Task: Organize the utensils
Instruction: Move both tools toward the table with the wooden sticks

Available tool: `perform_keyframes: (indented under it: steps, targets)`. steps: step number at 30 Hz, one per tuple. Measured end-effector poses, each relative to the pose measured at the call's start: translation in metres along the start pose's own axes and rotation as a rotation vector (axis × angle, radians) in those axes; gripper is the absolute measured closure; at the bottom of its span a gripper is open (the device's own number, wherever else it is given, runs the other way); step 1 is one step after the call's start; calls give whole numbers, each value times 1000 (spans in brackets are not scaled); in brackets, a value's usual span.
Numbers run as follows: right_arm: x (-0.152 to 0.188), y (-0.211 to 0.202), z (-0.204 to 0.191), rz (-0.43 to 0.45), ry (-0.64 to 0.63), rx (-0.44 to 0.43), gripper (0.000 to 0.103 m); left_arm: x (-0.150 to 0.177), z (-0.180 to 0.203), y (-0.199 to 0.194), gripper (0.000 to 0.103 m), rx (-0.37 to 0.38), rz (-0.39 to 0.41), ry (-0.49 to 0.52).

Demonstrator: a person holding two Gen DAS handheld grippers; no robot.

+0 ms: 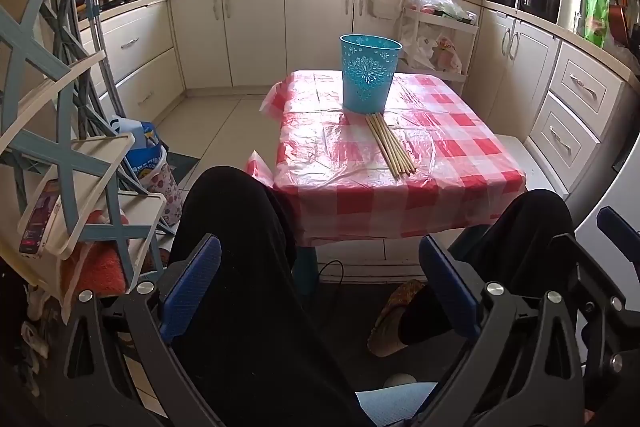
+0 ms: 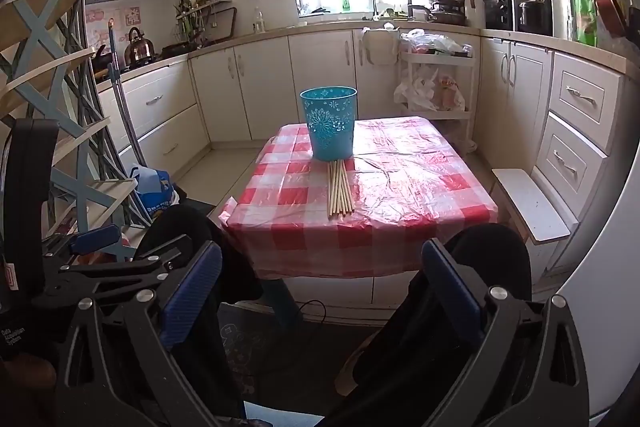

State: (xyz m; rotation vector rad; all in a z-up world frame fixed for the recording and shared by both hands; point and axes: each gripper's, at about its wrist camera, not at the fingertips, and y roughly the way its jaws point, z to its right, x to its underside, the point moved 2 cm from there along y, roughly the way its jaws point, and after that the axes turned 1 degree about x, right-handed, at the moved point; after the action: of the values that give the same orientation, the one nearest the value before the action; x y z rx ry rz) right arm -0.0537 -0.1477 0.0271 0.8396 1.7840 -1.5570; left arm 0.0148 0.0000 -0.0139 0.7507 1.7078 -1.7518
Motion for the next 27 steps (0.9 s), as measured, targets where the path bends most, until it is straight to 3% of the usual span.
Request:
perform_keyframes:
  steps: [9, 27]
  targets:
    - [0, 5, 3, -14, 12, -8, 7, 3, -5, 11, 8, 0, -23, 0]
    - [-4, 41, 12, -85, 39, -30, 7, -6, -6, 57, 8, 11, -157, -24]
